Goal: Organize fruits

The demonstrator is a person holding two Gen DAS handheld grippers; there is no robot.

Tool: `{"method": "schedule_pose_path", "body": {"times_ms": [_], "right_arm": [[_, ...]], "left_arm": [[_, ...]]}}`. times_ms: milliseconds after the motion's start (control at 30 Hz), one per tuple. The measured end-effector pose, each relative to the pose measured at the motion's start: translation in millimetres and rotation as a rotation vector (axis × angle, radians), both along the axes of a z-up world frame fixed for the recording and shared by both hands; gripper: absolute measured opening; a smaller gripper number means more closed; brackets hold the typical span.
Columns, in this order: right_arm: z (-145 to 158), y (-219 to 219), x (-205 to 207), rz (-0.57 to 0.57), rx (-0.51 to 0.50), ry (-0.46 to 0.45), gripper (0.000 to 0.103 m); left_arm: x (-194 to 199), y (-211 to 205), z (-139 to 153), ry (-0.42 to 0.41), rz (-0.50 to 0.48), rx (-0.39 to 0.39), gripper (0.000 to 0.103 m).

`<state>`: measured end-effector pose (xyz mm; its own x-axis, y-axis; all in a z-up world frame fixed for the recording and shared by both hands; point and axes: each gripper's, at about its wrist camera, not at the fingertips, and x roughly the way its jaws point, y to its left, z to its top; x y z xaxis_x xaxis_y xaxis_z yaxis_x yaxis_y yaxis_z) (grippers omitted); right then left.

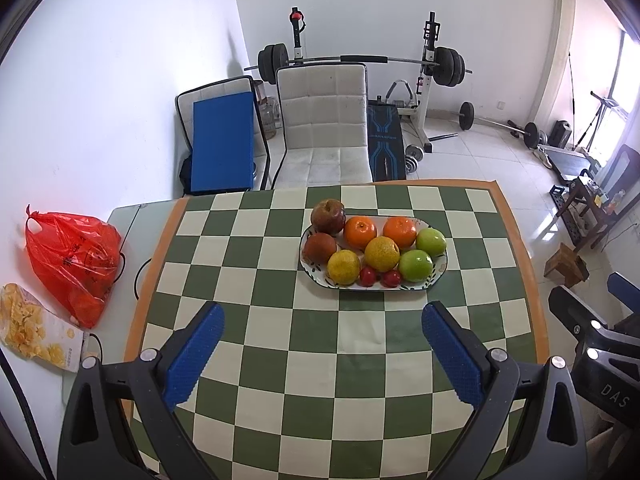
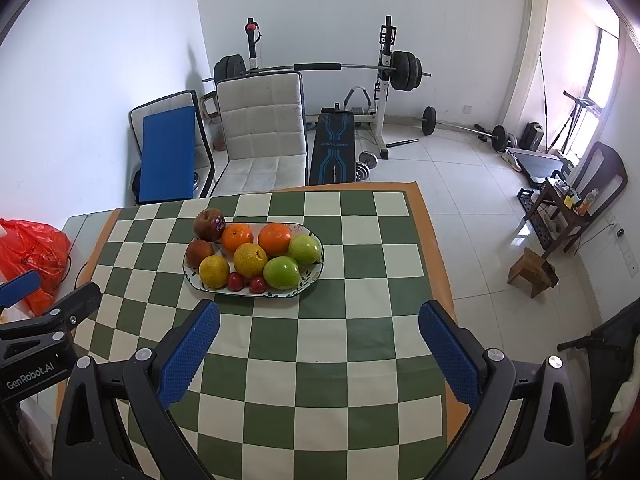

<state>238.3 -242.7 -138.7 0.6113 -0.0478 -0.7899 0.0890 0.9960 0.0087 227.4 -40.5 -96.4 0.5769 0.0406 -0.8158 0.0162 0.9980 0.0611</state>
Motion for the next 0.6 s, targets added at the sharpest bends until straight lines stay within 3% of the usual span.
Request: {"method": "schedule_pose_path", "body": {"times_ms": [600], "right_arm": [[9.8, -2.9, -6.8, 0.005, -0.007, -0.013, 0.102]], "left_arm": [[-2.9, 4.3, -1.2, 0.01, 0.009, -0.01, 0.101]]}}
